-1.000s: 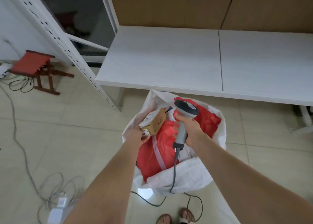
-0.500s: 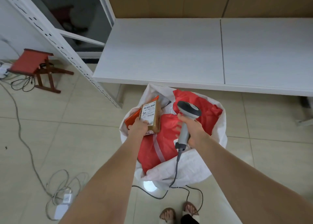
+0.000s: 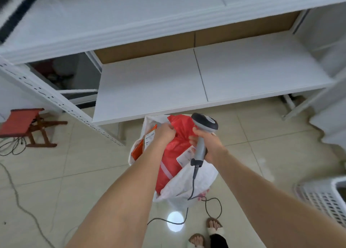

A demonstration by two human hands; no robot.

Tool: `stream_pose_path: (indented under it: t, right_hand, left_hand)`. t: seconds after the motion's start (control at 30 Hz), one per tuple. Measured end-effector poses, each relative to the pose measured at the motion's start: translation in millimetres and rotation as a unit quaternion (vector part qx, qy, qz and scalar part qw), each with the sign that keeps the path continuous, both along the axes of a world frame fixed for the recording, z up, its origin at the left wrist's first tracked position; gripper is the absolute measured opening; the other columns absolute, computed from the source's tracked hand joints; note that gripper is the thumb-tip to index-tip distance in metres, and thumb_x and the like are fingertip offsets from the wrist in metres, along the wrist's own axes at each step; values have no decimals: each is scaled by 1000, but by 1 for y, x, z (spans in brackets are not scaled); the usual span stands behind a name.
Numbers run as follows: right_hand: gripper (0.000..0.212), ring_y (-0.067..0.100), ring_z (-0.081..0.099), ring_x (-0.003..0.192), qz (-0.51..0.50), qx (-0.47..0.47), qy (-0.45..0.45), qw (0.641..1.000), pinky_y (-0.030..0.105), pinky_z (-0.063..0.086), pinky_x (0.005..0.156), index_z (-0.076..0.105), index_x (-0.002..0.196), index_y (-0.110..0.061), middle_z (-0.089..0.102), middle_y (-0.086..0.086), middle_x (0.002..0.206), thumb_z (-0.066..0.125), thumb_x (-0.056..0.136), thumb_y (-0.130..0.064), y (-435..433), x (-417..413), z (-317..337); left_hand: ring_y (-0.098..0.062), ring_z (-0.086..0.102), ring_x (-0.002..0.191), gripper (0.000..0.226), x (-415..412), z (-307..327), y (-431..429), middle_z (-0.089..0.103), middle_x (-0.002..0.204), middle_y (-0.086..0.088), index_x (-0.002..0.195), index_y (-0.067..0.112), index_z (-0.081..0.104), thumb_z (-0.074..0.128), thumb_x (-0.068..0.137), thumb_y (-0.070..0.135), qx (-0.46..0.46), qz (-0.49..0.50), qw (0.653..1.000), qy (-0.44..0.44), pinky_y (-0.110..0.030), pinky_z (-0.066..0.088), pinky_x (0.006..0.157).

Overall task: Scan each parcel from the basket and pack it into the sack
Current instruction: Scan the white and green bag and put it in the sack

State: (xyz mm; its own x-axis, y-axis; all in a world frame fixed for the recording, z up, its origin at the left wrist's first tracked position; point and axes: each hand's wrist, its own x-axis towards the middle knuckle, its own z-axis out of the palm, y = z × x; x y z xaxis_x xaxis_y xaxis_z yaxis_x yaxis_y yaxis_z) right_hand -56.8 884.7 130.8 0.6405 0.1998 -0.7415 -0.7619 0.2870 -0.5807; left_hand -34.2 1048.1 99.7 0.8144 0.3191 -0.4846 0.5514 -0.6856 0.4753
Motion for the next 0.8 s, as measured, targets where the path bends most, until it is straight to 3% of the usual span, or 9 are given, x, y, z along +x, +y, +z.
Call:
stream_pose_path:
  t: [0.17,0.4,0.47,0.6,0.8]
  right_hand:
    - [14,15,54,57,-108,-11,-26,994,29,42,61,61,77,-15,61,5,66,65,90,-12,-74,-19,64]
    - [12,13,55,59,-252,-52,-59,965,27,39,61,58,90,-18,64,4,72,70,88,-19,-210,-54,118]
    - [17,14,56,59,-290,-61,-56,953,28,42,63,58,94,-17,65,5,75,72,86,-23,-253,-68,124]
    - [25,15,57,60,-360,-49,-40,931,26,46,61,57,99,-16,65,6,78,73,86,-28,-343,-100,124]
    - [27,16,56,64,-429,-5,-24,903,30,46,64,56,99,-10,59,4,77,66,91,-34,-484,-159,101]
  left_hand:
    - [-26,58,114,28,21,69,-86,64,123,-8,114,14,68,53,91,17,-17,-83,996,-30,-29,44,96]
    - [-25,56,113,29,26,141,-248,61,124,-4,114,14,68,50,92,13,-43,-218,973,-63,-26,41,89]
    - [-25,57,107,24,20,154,-299,62,117,-4,107,17,69,51,92,12,-42,-256,963,-70,-25,40,84]
    - [-23,53,120,28,-1,165,-406,59,131,-3,118,14,65,53,93,16,-36,-316,945,-74,-29,41,97]
    - [-24,51,123,31,-52,158,-568,58,132,-7,123,13,62,57,93,18,-35,-366,928,-63,-33,41,105]
